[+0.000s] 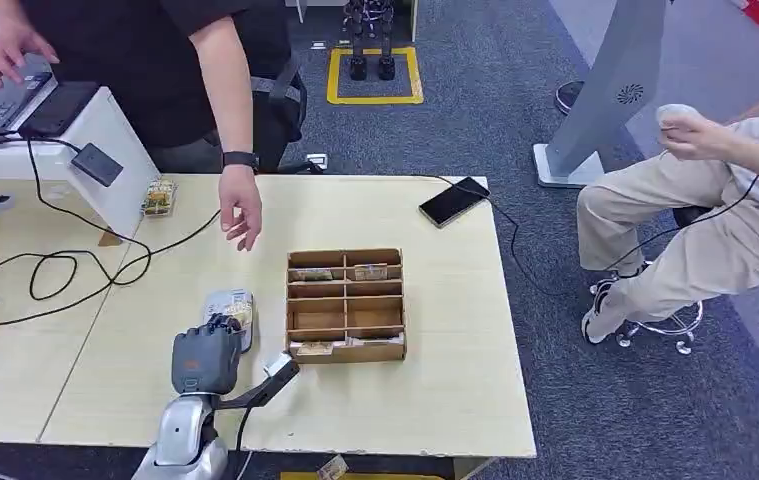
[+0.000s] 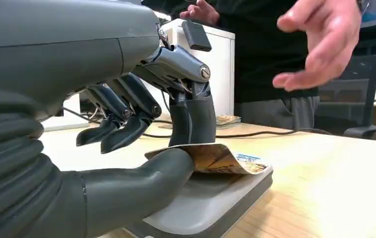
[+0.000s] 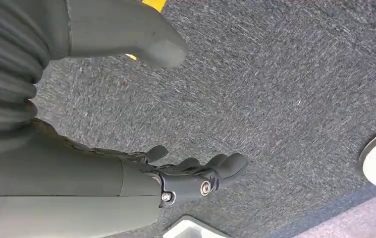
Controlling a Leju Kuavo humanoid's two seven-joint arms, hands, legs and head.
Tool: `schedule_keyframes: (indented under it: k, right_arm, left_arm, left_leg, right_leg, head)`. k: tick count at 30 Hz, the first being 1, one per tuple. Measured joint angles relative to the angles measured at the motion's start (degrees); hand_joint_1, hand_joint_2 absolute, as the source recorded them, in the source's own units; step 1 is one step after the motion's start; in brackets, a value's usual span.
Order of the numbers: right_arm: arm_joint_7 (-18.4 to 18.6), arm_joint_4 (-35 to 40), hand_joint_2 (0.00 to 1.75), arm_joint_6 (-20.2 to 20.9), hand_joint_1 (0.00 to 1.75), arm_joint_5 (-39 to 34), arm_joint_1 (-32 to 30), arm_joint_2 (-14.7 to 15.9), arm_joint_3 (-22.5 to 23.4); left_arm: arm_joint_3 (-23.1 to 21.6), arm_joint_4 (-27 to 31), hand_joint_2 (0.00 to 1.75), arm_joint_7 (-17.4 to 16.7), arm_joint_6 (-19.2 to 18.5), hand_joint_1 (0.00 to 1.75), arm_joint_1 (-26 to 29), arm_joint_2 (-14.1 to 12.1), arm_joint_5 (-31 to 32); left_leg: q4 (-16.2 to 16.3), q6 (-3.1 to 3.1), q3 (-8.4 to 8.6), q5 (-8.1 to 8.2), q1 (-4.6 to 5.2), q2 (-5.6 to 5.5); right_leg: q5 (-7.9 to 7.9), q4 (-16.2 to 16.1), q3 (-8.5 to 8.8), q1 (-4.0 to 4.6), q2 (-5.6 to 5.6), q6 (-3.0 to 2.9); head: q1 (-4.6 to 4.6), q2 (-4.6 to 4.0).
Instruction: Pass the card to the sensor for recognition and then transmit it.
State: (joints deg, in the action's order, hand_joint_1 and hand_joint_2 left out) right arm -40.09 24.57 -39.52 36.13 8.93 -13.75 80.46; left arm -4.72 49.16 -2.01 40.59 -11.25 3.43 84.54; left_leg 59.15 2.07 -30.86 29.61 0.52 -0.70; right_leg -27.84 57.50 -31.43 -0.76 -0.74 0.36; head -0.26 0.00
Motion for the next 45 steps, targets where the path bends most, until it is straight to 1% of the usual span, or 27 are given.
schedule_keyframes:
  k: [6,8,9,10,11,12,14,15,16,18,20,22,26,31,33,37,38,39,41,45]
  right_arm:
    - [0.0,-0.1,1.75,0.0,0.00,0.0,0.0,0.0,0.0]
    - [0.0,-0.2,1.75,0.0,0.00,0.6,0.0,0.0,0.0]
    - [0.0,-0.2,1.75,0.0,0.00,1.1,0.0,0.0,0.0]
    - [0.0,-0.2,1.75,0.0,0.00,1.6,0.0,0.0,0.0]
    - [0.0,-0.2,1.75,0.0,0.00,2.2,0.1,0.0,0.2]
    - [0.0,-0.2,1.75,0.0,0.00,2.9,0.1,0.0,0.3]
    - [0.0,-0.1,1.75,0.0,0.00,4.4,0.2,0.0,0.9]
    - [0.0,-0.1,1.75,0.0,0.00,4.9,0.3,0.0,1.3]
    - [0.0,-0.1,1.75,0.0,0.00,5.3,0.5,0.0,1.7]
    - [0.0,-0.1,1.75,0.0,0.00,5.7,0.7,0.0,2.1]
    - [0.0,-0.1,1.75,0.0,0.00,5.7,0.7,0.0,2.4]
    - [0.0,-0.1,1.75,0.0,0.00,5.7,0.8,0.0,2.4]
    - [0.0,-0.1,1.75,0.0,0.00,5.8,1.0,0.0,2.6]
    - [0.0,-0.1,1.75,0.0,0.00,5.8,1.1,0.0,2.9]
    - [0.0,-0.1,1.75,0.0,0.00,5.7,1.1,0.0,2.9]
    - [0.0,-0.1,1.75,0.0,0.00,5.9,1.3,0.0,2.9]
    - [0.0,-0.1,1.75,0.0,0.00,6.1,1.3,0.0,2.9]
    - [0.0,-0.1,1.75,0.0,0.00,6.3,1.4,0.0,3.0]
    - [0.0,-0.1,1.75,0.0,0.00,6.9,1.6,0.0,3.0]
    - [0.0,-0.1,1.75,0.0,0.00,8.7,2.2,0.0,3.8]
  left_arm:
    - [0.9,-0.1,1.75,1.6,0.0,1.75,-0.1,0.3,-0.3]
    - [1.9,0.4,1.75,3.5,0.0,1.75,0.0,0.7,-1.2]
    - [2.7,1.2,1.75,5.2,0.1,1.75,0.0,1.1,-2.7]
    - [3.6,2.0,1.75,7.1,0.2,1.75,0.0,1.7,-4.3]
    - [5.2,3.4,1.75,10.4,0.2,1.75,0.0,2.6,-6.8]
    - [6.8,4.8,1.75,14.6,0.2,1.75,0.0,3.8,-9.7]
    - [11.2,8.7,1.75,24.1,0.2,1.75,-0.2,6.9,-17.3]
    - [12.8,10.4,1.75,26.7,0.2,1.75,-0.6,8.4,-20.7]
    - [13.4,11.9,1.75,27.3,0.2,1.75,-1.1,9.1,-23.3]
    - [13.3,15.3,1.75,26.2,0.1,1.75,-1.7,10.1,-28.5]
    - [13.3,18.0,1.75,24.8,0.0,1.75,-2.2,10.4,-29.7]
    - [13.3,19.5,1.75,24.7,0.0,1.75,-3.0,10.4,-31.9]
    - [13.3,21.1,1.75,24.8,-0.2,1.75,-4.0,10.5,-33.4]
    - [13.0,21.4,1.75,25.1,-0.2,1.75,-4.9,10.4,-37.1]
    - [12.6,21.4,1.75,24.4,-0.4,1.75,-5.6,10.1,-39.0]
    - [12.0,21.2,1.75,23.0,-0.3,1.75,-7.2,9.4,-40.5]
    - [12.0,20.9,1.75,22.7,-0.4,0.51,-7.8,9.1,-41.1]
    - [12.0,20.7,1.75,22.4,-0.4,0.00,-8.3,8.9,-41.6]
    - [12.0,20.0,1.75,22.6,-0.4,0.00,-9.2,8.6,-43.5]
    - [12.0,18.6,1.75,25.6,-0.4,0.00,-11.4,8.7,-47.2]
  left_leg:
    - [0.0,0.00,0.01,0.00,0.00,0.00]
    - [0.0,0.00,0.01,0.00,0.00,0.00]
    - [0.0,0.00,0.01,0.00,0.00,-0.01]
    - [0.0,0.00,0.01,0.00,0.00,-0.02]
    - [0.0,0.00,0.01,-0.01,0.00,-0.02]
    - [0.0,0.00,0.01,-0.01,0.00,-0.02]
    - [0.0,0.00,-0.03,-0.01,0.00,-0.03]
    - [0.0,0.00,-0.03,-0.01,0.01,-0.03]
    - [0.0,0.00,-0.03,0.00,0.01,-0.02]
    - [0.0,0.01,-0.03,0.00,0.02,0.01]
    - [0.0,0.01,-0.04,0.00,0.02,-0.03]
    - [0.0,0.01,-0.05,0.00,0.01,-0.07]
    - [0.0,0.00,-0.05,0.00,-0.01,-0.03]
    - [0.0,0.00,-0.06,0.00,-0.01,-0.03]
    - [0.0,0.00,-0.06,0.00,0.00,-0.03]
    - [0.0,0.00,-0.06,0.00,0.00,-0.03]
    - [0.0,0.00,-0.06,0.00,0.01,-0.03]
    - [0.0,0.00,-0.06,0.00,0.01,-0.03]
    - [0.0,0.00,-0.06,0.00,0.01,-0.03]
    - [0.0,0.00,-0.06,0.00,0.01,-0.03]
  right_leg:
    - [0.00,0.0,0.02,0.00,0.00,0.00]
    - [0.00,0.0,0.02,0.00,0.00,0.00]
    - [0.00,0.0,0.02,0.00,0.00,0.00]
    - [0.00,0.0,0.01,0.00,0.01,0.00]
    - [0.00,0.0,0.01,0.00,0.01,0.00]
    - [0.00,0.0,0.00,0.00,0.01,0.00]
    - [0.01,0.0,-0.01,0.00,0.01,0.01]
    - [0.01,0.0,-0.01,-0.01,0.01,0.01]
    - [0.01,0.0,-0.01,-0.01,0.01,0.01]
    - [0.01,0.0,-0.03,-0.01,-0.03,0.01]
    - [0.01,0.0,-0.04,-0.01,0.01,0.01]
    - [0.01,0.0,-0.05,0.00,0.03,0.01]
    - [0.00,0.0,-0.06,0.01,0.02,0.00]
    - [0.01,0.0,-0.06,0.01,0.02,0.01]
    - [0.01,0.0,-0.06,0.00,0.02,0.01]
    - [0.01,0.0,-0.06,0.00,0.02,0.01]
    - [0.01,0.0,-0.06,0.00,0.02,0.01]
    - [0.01,0.0,-0.05,0.00,0.02,0.01]
    - [0.01,0.0,-0.06,0.00,0.01,0.01]
    - [0.01,0.0,-0.06,0.00,0.02,0.01]
  head:
    - [0.00,0.00]
    - [0.00,0.00]
    - [0.00,0.00]
    - [0.00,0.00]
    - [0.02,0.00]
    - [0.00,0.00]
    - [0.02,0.00]
    - [0.02,0.00]
    - [0.02,0.00]
    - [0.00,0.00]
    - [0.00,0.00]
    - [0.00,0.00]
    - [0.00,0.00]
    - [0.00,0.00]
    - [0.00,0.00]
    - [0.00,0.00]
    - [0.00,0.00]
    - [0.00,0.00]
    - [0.02,0.00]
    - [0.00,0.00]
